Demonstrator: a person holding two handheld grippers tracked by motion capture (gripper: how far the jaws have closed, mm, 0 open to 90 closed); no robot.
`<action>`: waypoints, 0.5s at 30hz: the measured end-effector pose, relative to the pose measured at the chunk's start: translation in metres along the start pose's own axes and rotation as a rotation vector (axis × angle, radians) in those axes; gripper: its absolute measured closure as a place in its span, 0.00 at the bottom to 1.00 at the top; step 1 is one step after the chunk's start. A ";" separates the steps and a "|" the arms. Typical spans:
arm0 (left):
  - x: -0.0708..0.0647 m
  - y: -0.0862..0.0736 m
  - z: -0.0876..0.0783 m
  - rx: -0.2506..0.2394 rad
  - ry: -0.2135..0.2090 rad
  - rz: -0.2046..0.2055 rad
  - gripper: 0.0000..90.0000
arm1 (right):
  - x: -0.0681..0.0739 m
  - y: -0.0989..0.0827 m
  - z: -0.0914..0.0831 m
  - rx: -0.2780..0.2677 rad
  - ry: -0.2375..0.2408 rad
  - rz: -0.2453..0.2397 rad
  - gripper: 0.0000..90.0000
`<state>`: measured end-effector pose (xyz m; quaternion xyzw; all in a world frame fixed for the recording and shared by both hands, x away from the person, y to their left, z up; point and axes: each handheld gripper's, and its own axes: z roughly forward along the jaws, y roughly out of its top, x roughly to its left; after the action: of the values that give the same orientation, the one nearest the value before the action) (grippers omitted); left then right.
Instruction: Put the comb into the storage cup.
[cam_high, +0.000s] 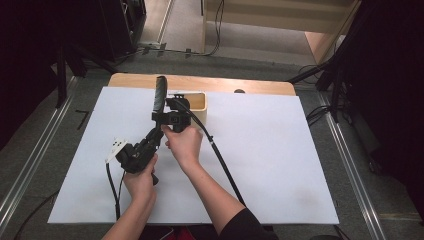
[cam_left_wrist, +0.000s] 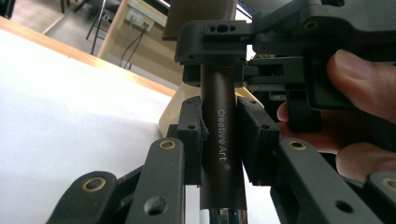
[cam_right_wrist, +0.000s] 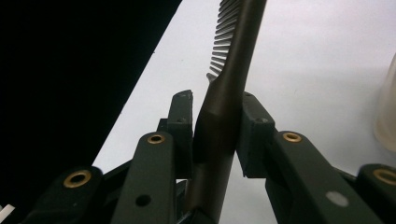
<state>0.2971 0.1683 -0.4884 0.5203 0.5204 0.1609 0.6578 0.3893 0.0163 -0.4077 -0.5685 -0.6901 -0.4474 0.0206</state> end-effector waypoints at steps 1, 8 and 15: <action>0.000 0.000 0.000 0.002 0.000 0.000 0.81 | 0.000 0.000 0.000 0.001 0.000 -0.003 0.77; 0.000 0.003 0.000 0.018 -0.003 -0.005 0.79 | 0.002 0.000 -0.001 -0.006 0.010 -0.004 0.78; -0.003 0.007 0.002 0.087 -0.017 -0.004 0.61 | -0.001 0.003 -0.004 -0.034 -0.003 -0.017 0.78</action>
<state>0.2997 0.1683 -0.4812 0.5486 0.5223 0.1322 0.6394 0.3903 0.0123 -0.4038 -0.5635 -0.6872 -0.4584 0.0058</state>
